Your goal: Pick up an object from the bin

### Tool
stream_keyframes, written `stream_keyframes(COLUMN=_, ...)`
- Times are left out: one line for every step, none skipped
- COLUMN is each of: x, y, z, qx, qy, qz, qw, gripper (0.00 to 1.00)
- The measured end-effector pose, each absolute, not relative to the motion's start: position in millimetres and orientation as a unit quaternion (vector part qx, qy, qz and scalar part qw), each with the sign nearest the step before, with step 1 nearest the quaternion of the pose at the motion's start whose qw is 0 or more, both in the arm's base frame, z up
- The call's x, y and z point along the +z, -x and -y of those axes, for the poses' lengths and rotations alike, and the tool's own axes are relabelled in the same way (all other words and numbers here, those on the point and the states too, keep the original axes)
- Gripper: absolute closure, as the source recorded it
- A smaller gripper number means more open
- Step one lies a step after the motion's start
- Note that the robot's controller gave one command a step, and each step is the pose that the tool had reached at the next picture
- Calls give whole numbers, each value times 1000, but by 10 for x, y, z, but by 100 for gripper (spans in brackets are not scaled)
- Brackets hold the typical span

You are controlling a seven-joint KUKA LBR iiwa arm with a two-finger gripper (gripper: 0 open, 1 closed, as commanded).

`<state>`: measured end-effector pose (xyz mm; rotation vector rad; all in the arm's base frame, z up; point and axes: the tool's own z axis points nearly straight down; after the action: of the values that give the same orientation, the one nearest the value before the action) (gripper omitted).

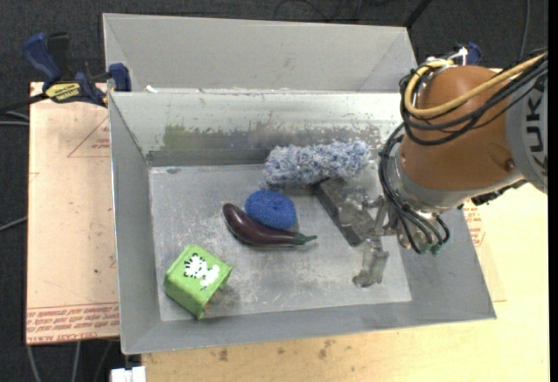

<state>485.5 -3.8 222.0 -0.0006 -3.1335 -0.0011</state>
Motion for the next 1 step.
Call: stream_keyframes(x=2264, y=-4870, z=38, qx=0, qy=0, qz=1000, qw=0, gripper=0)
